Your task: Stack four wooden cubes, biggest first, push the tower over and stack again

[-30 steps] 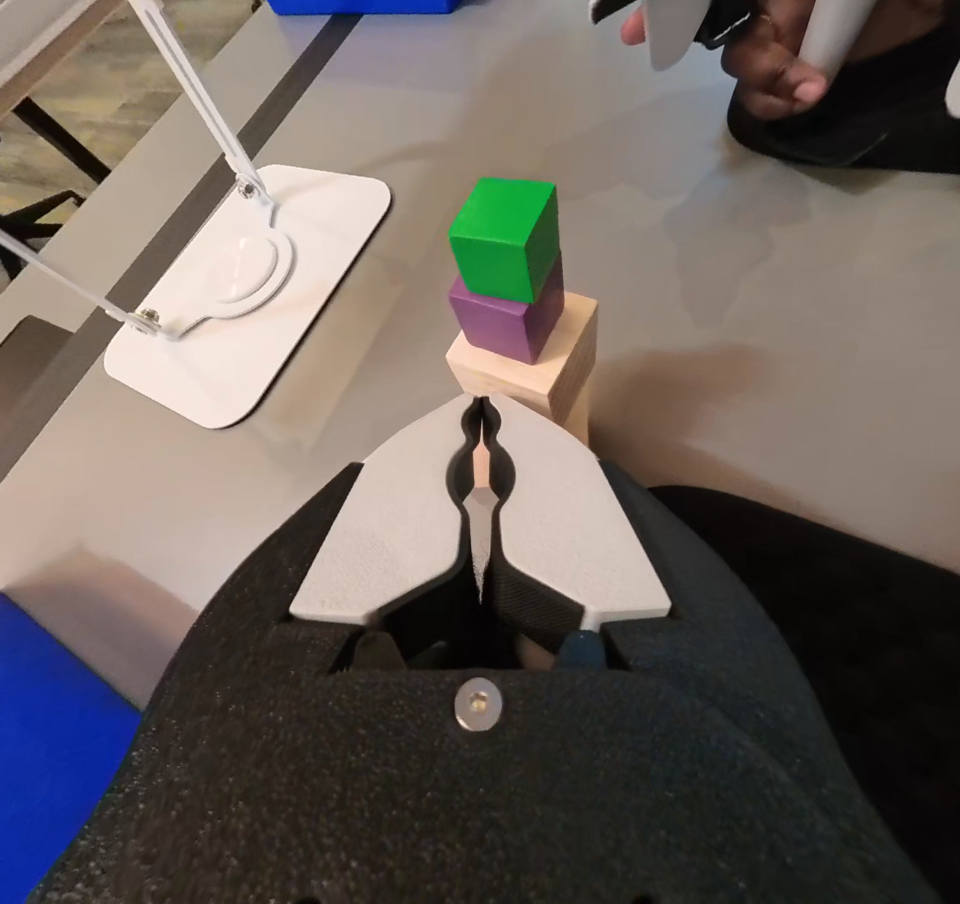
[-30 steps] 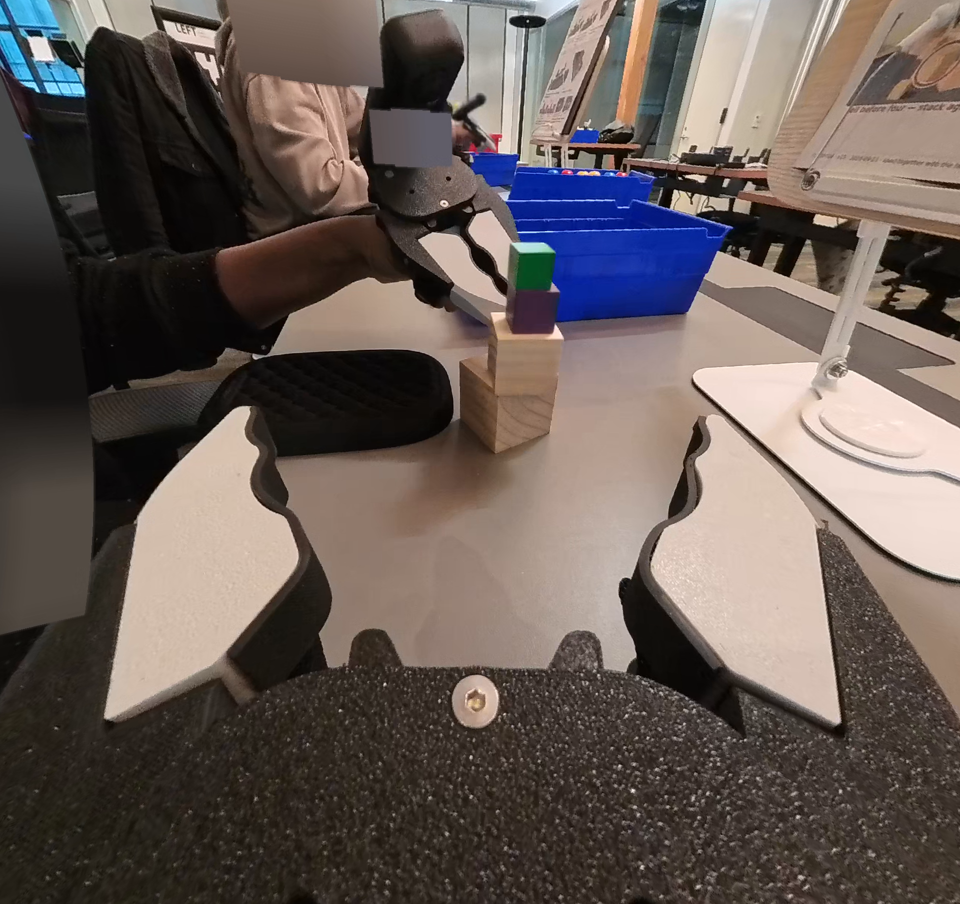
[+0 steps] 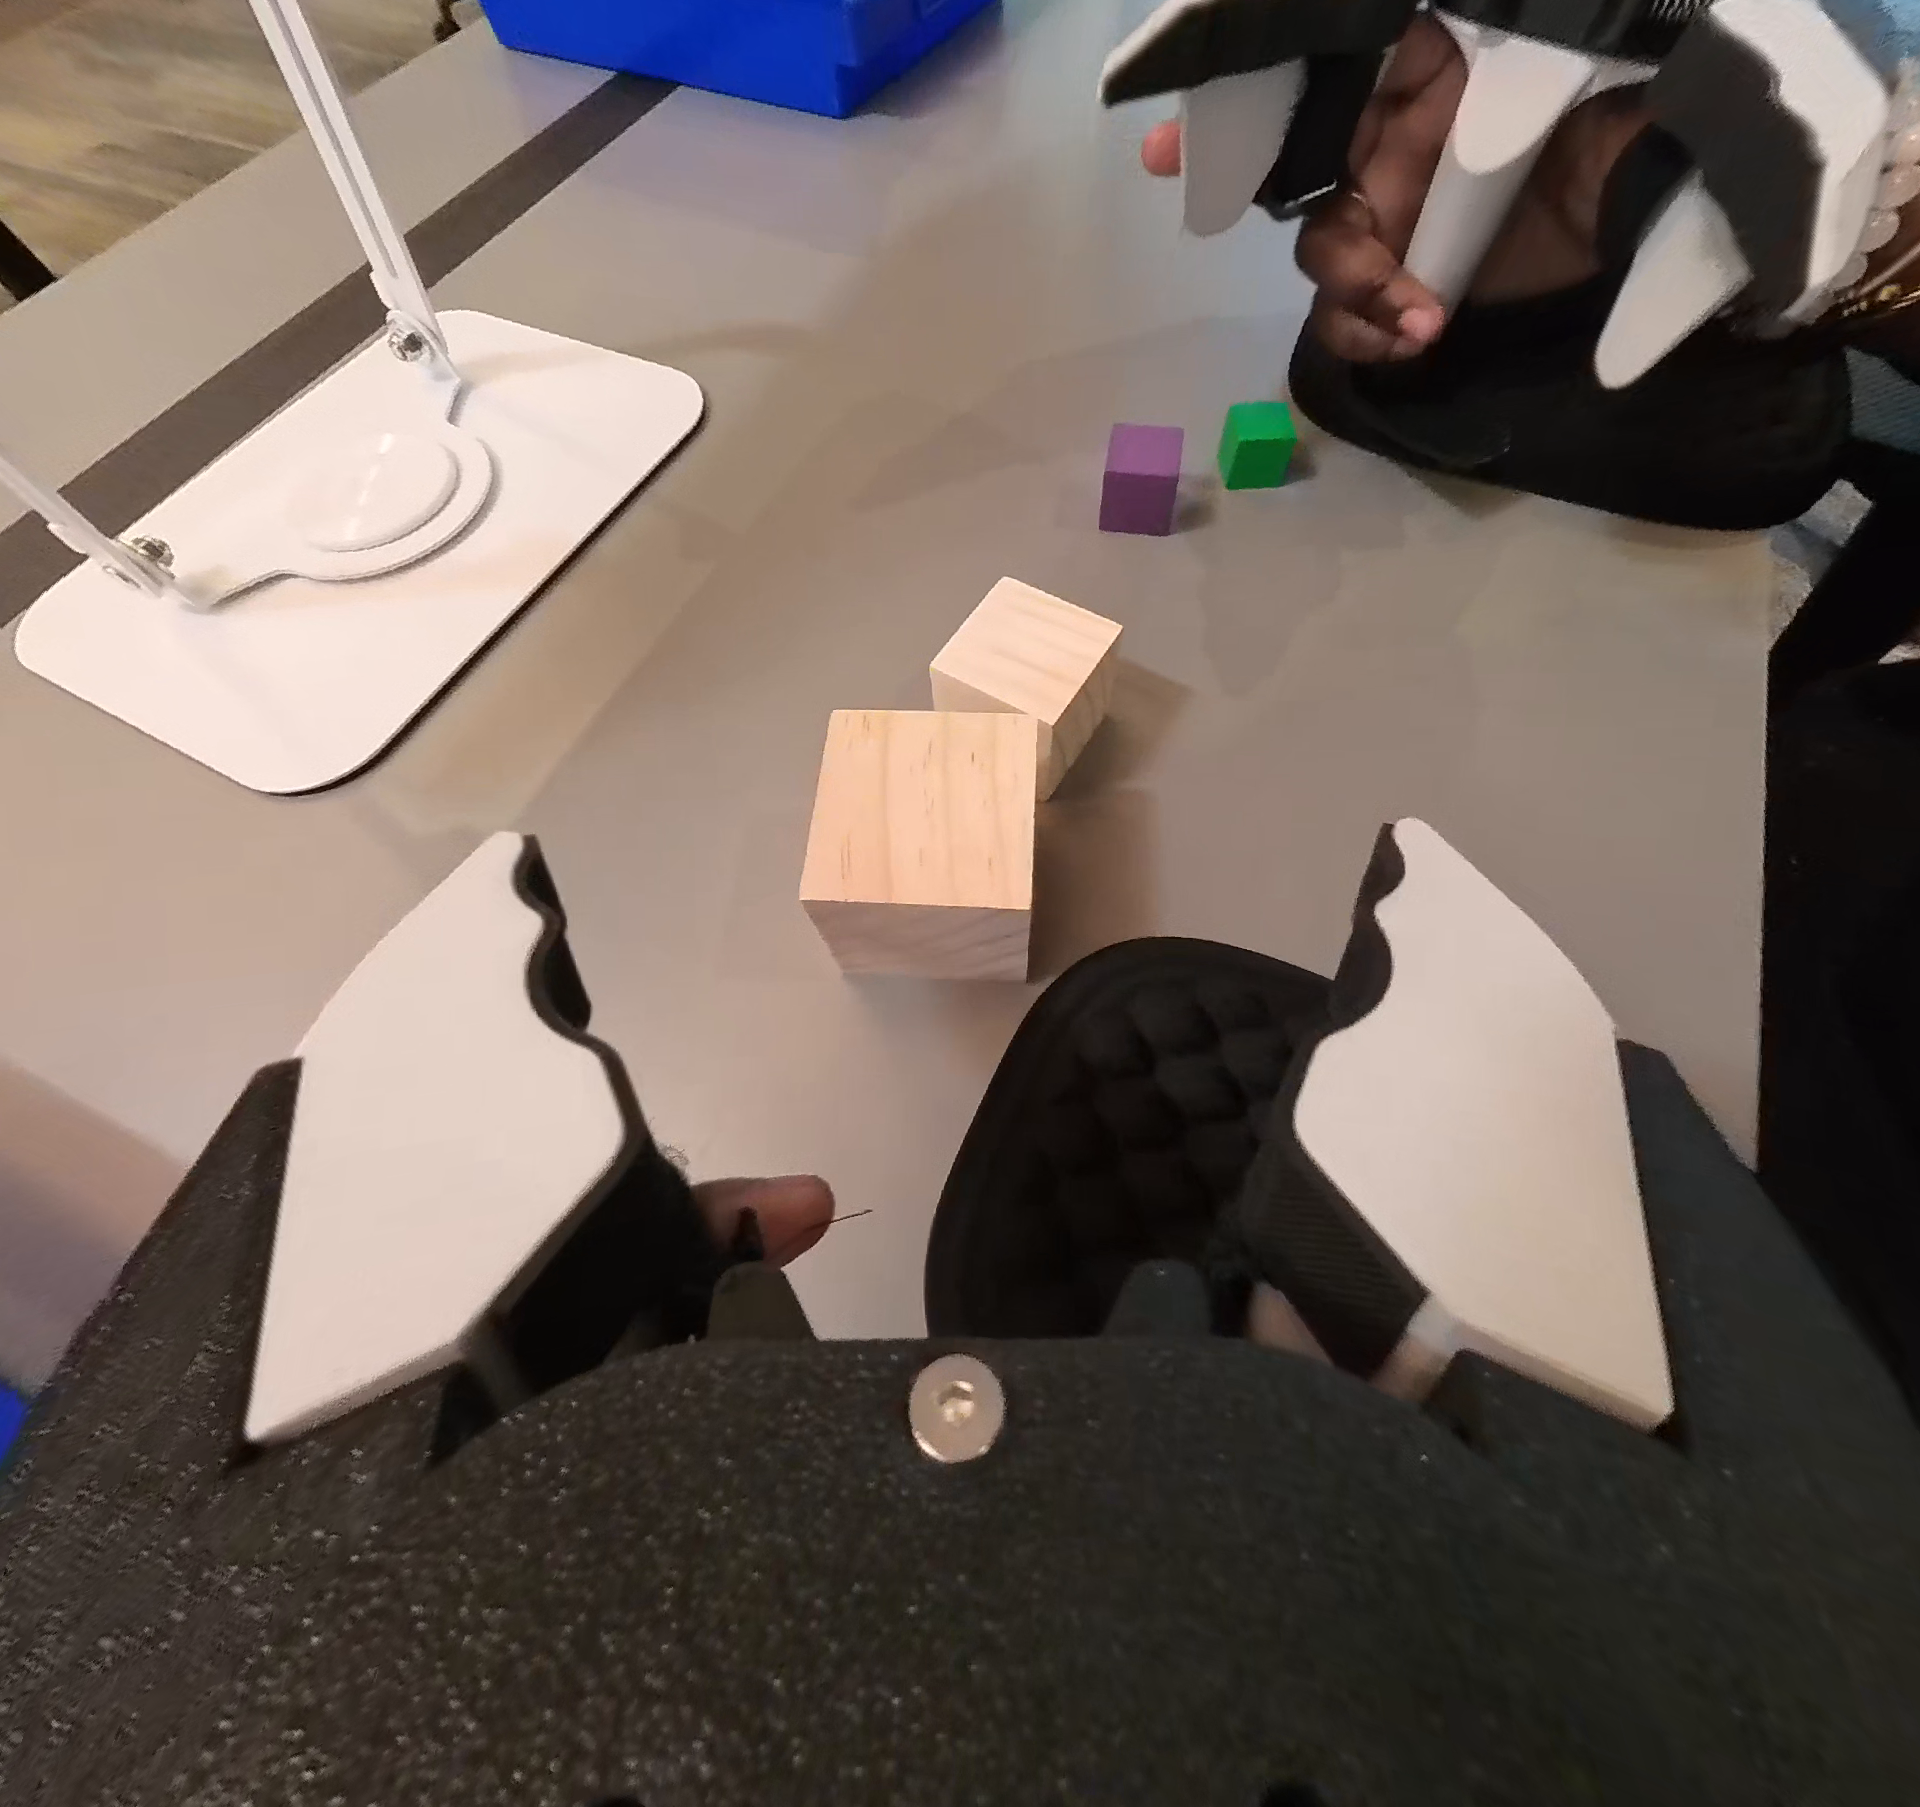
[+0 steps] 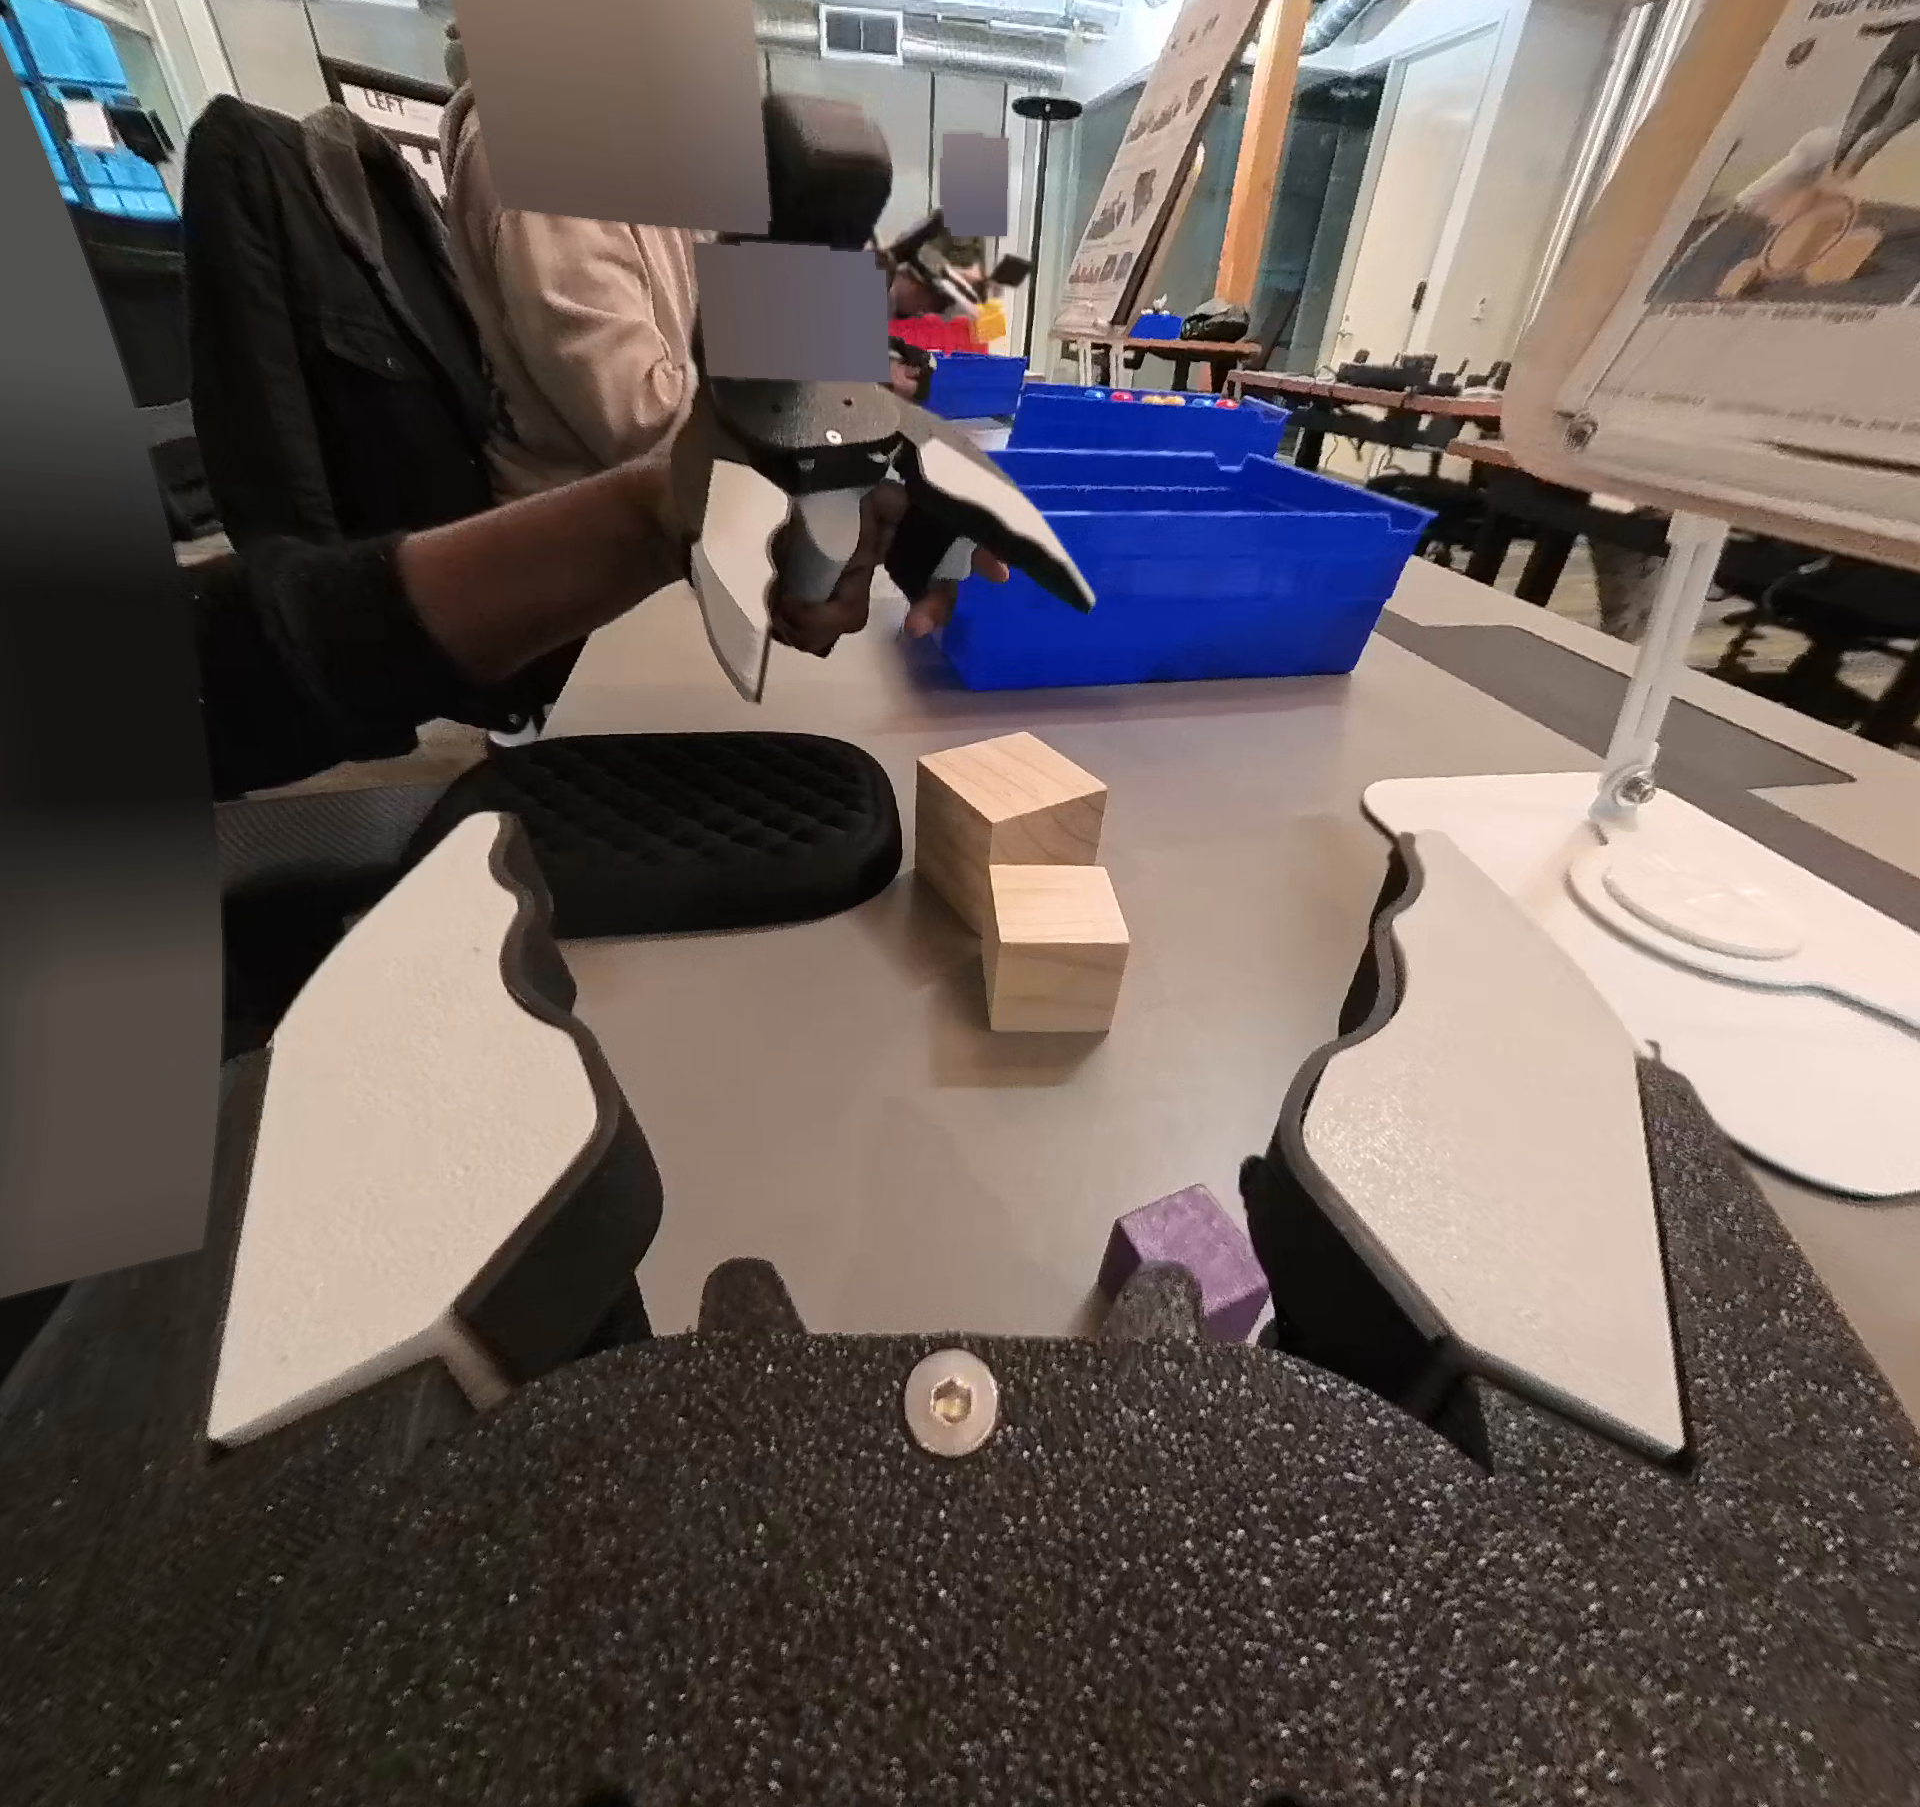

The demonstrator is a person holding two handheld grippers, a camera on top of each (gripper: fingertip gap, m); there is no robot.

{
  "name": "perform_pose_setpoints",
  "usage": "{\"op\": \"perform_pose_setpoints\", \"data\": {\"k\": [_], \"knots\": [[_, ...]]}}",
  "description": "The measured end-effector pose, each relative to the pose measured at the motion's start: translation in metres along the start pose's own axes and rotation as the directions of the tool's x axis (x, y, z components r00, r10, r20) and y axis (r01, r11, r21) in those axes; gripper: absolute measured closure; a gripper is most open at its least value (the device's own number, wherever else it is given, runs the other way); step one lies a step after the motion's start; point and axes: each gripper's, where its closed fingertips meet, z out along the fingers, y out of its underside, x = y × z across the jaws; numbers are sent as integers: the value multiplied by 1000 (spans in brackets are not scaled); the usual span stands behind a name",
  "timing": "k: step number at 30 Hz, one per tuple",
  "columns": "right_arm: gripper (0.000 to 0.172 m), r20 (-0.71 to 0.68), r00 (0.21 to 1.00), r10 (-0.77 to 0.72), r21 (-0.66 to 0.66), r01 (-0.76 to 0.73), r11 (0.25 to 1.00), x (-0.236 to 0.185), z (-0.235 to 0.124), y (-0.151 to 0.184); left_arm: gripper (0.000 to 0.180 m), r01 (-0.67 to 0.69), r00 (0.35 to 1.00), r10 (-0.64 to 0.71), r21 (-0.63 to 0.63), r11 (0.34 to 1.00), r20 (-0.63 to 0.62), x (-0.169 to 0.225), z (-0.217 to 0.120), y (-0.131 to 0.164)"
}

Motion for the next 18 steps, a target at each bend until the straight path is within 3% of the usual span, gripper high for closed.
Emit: {"op": "perform_pose_setpoints", "data": {"k": [6, 10, 13, 18], "knots": [[28, 69, 996, -48, -15, 49, 999, -31, -24, -27, 45, -3, 1000, 2, 26, 1000, 12, -2, 0, -1], [36, 138, 990, -20, -67, 30, 997, -55, -53, -16, 46, 6, 1000, -6, 30, 1000, 16, -4, 0, 0], [38, 112, 994, 9, -78, 0, 997, -54, -72, 0, 47, 14, 1000, -14, 18, 1000, 11, -3, 3, 1], [41, 106, 994, 10, -50, -5, 999, -54, -80, 9, 47, 16, 1000, -15, -54, 998, 18, -2, 15, 12]]}}
